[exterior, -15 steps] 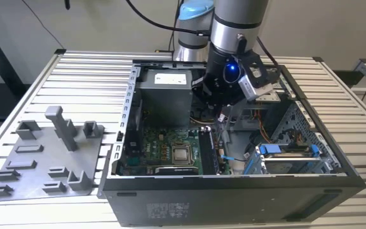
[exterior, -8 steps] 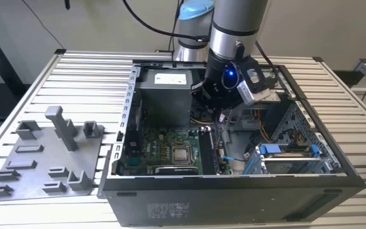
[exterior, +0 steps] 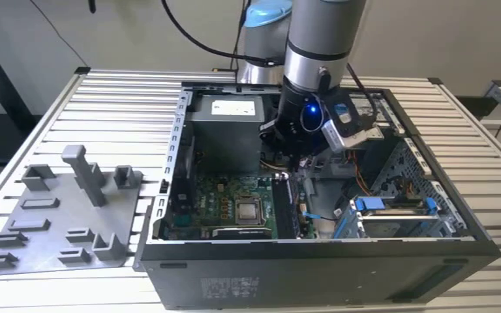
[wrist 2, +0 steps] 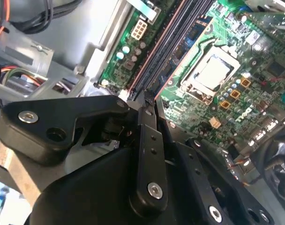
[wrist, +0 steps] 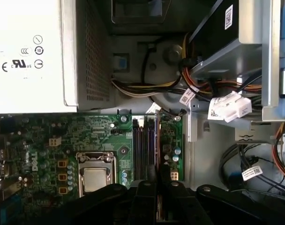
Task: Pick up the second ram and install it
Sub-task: 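Insert the second ram into the second slot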
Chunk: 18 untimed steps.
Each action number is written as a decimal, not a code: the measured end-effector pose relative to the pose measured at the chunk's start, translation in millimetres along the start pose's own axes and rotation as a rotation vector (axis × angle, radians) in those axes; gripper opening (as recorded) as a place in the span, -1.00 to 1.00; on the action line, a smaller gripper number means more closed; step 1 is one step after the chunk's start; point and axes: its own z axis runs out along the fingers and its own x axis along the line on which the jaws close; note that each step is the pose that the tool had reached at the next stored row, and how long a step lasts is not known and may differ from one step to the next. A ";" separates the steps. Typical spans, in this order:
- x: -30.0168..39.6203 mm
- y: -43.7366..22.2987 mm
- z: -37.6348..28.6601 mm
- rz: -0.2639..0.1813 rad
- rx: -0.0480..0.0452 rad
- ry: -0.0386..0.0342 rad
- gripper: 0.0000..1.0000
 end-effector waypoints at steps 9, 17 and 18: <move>0.4 -13.4 8.9 -0.003 0.0003 0.0172 -0.72; 1.1 -17.3 22.5 -0.011 0.0007 0.0238 -0.72; 1.2 -17.3 24.2 -0.012 0.0007 0.0242 -0.72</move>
